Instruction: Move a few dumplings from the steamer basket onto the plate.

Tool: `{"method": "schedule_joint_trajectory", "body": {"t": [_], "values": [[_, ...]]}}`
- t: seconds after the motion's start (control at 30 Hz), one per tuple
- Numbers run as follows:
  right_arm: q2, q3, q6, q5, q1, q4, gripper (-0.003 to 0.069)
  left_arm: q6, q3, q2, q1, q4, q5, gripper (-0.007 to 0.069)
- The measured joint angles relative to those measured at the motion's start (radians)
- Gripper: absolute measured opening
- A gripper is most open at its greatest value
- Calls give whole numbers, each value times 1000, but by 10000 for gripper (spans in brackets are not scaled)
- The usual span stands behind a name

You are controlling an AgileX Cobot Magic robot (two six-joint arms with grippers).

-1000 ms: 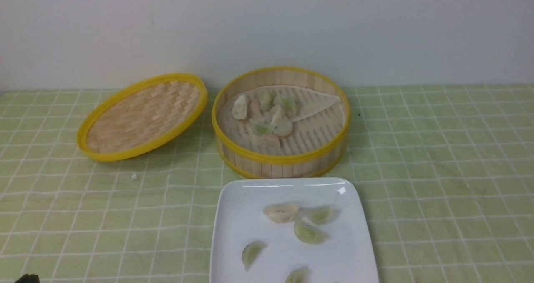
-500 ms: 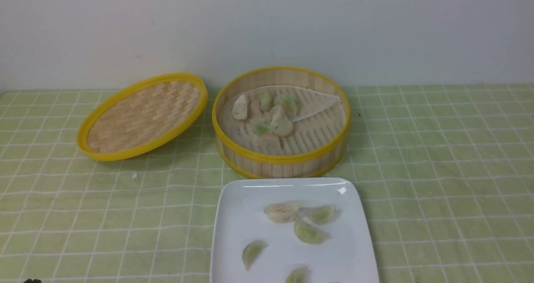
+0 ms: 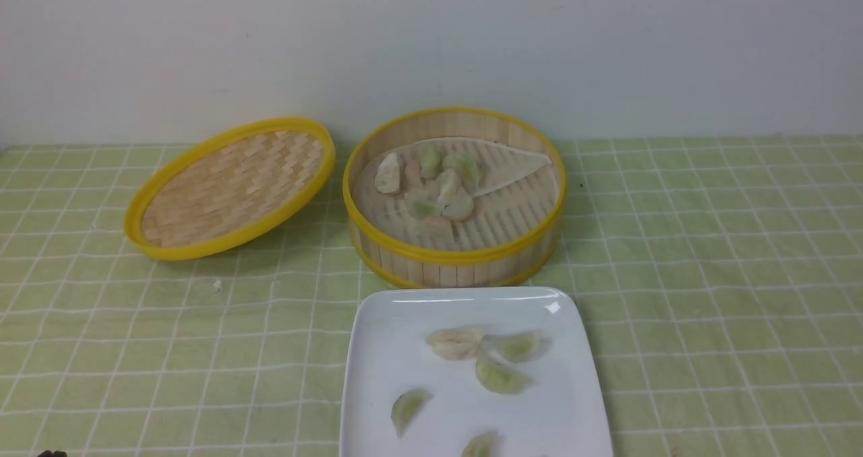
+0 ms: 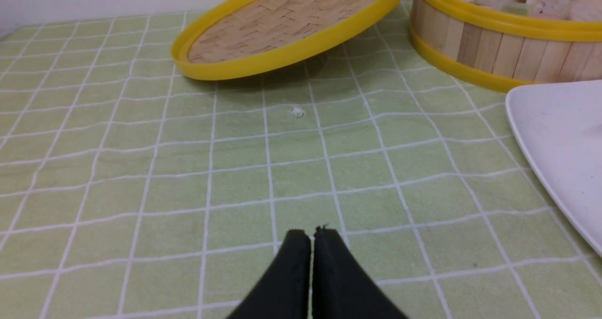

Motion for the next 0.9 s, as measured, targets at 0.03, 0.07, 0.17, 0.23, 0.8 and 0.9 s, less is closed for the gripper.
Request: {"method": "schedule_joint_trajectory", "body": {"t": [0.03,0.07,0.17,0.23,0.8,0.9], "values": [[0,0,-4,0,0,7,-13,0,0,0,0,0,0,-6],[0,0,-11,0,0,17,-13,0,0,0,0,0,0,-6],[0,0,-135,-17,0,109,-13,0,0,0,0,0,0,-6],[0,0,-197,-25,0,162,-13,0,0,0,0,0,0,-6],[0,316,-272,-135,-464,192,-13,0,0,0,0,0,0,-6],[0,426,-279,-136,-539,161,-13,0,0,0,0,0,0,-6]]}}
